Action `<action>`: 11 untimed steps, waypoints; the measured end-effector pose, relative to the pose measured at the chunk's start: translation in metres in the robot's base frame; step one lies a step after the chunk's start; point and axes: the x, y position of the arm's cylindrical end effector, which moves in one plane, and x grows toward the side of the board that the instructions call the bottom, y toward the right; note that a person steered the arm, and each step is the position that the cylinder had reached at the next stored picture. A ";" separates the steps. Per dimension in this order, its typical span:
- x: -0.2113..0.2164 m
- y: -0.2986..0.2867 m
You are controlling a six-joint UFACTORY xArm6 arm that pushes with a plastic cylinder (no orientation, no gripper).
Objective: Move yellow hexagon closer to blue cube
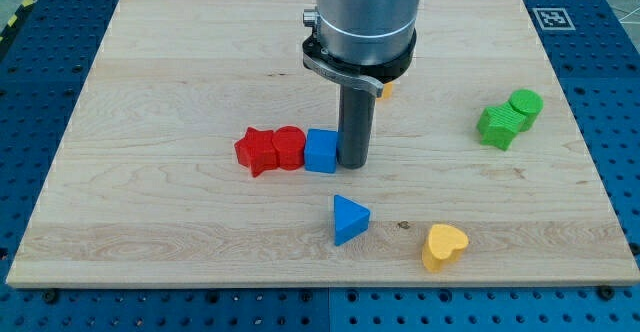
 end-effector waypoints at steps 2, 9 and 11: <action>-0.037 0.033; -0.127 0.028; -0.127 -0.013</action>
